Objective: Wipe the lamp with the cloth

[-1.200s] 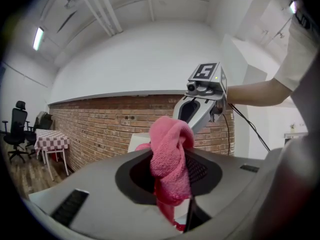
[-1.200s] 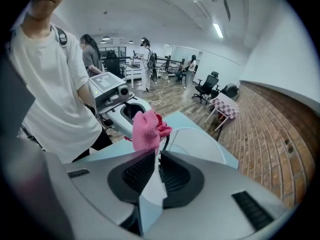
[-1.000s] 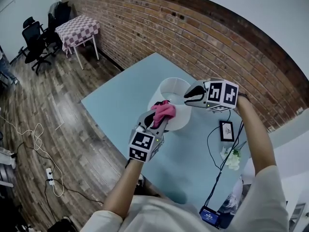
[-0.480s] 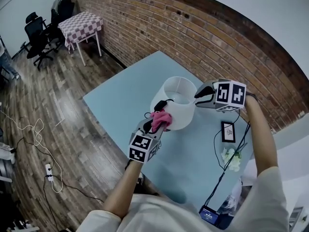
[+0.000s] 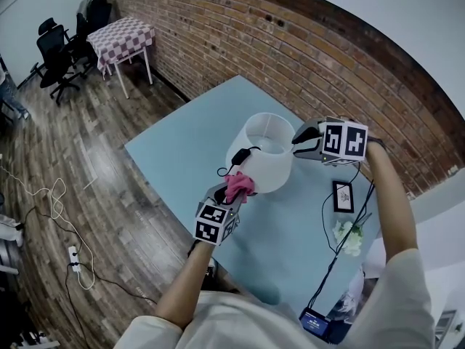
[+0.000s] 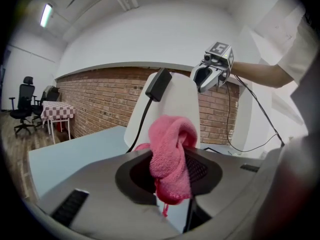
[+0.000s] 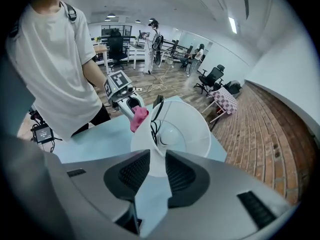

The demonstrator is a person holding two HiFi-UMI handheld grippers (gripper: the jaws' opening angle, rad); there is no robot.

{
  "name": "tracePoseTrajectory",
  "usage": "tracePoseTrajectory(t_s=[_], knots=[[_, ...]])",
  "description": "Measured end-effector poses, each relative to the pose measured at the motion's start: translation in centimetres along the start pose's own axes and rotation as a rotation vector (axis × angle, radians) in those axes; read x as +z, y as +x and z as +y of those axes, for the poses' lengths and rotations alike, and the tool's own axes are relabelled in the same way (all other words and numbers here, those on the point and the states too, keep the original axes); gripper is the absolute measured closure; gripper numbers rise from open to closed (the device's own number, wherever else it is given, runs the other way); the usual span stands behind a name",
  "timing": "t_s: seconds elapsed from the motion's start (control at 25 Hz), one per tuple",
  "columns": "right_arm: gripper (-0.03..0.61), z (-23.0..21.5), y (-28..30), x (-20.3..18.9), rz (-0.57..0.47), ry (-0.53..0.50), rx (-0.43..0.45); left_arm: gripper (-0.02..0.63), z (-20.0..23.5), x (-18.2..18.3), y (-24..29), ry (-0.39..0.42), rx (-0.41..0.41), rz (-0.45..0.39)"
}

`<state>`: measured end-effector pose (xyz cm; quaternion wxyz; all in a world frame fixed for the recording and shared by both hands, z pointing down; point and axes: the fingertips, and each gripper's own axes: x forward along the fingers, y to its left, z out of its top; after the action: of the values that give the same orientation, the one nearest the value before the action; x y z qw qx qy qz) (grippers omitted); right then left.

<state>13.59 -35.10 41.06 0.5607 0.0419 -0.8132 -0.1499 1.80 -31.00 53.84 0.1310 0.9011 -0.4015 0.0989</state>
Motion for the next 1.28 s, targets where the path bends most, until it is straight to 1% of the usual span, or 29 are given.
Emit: tracePoseTrajectory(t_s=[0.08, 0.16, 0.24, 0.32, 0.4, 0.52, 0.56, 0.72, 0.84, 1.0, 1.16, 1.28], knots=[[0.457, -0.1, 0.1, 0.0, -0.008, 0.018, -0.005, 0.472, 0.1, -0.8, 0.2, -0.005, 0.0, 0.026], [0.476, 0.0, 0.1, 0.1, -0.015, 0.05, -0.012, 0.472, 0.2, -1.4, 0.0, -0.009, 0.001, 0.046], [0.476, 0.2, 0.1, 0.4, -0.013, 0.076, -0.025, 0.474, 0.4, -1.3, -0.6, 0.002, 0.016, 0.046], [0.476, 0.2, 0.1, 0.5, -0.003, 0.085, -0.042, 0.474, 0.8, -0.3, -1.6, 0.012, 0.047, 0.011], [0.477, 0.2, 0.2, 0.5, 0.007, 0.088, -0.053, 0.476, 0.6, 1.8, -2.6, 0.012, 0.054, -0.051], [0.479, 0.0, 0.1, 0.3, -0.003, 0.118, -0.046, 0.476, -1.2, 6.1, -3.6, 0.058, 0.008, -0.146], [0.479, 0.0, 0.1, 0.3, -0.002, 0.107, -0.05, 0.476, -1.9, 7.5, -3.7, 0.081, -0.009, -0.166], [0.474, 0.5, 0.5, 0.4, 0.038, -0.063, -0.093, 0.476, -4.5, 12.2, -3.4, 0.135, -0.061, -0.214], [0.472, 0.6, 0.4, 0.4, 0.081, -0.139, -0.09, 0.476, -5.5, 14.2, -2.9, 0.158, -0.077, -0.227], [0.465, 0.3, 0.8, 0.5, 0.1, -0.216, -0.088, 0.476, -6.1, 14.7, -2.6, 0.158, -0.085, -0.219], [0.456, -0.3, 1.2, -0.8, 0.19, -0.329, -0.103, 0.476, -5.7, 14.1, -2.6, 0.148, -0.08, -0.207], [0.453, -0.9, 1.5, -1.0, 0.219, -0.387, -0.115, 0.476, -4.9, 13.5, -2.6, 0.125, -0.066, -0.196]])
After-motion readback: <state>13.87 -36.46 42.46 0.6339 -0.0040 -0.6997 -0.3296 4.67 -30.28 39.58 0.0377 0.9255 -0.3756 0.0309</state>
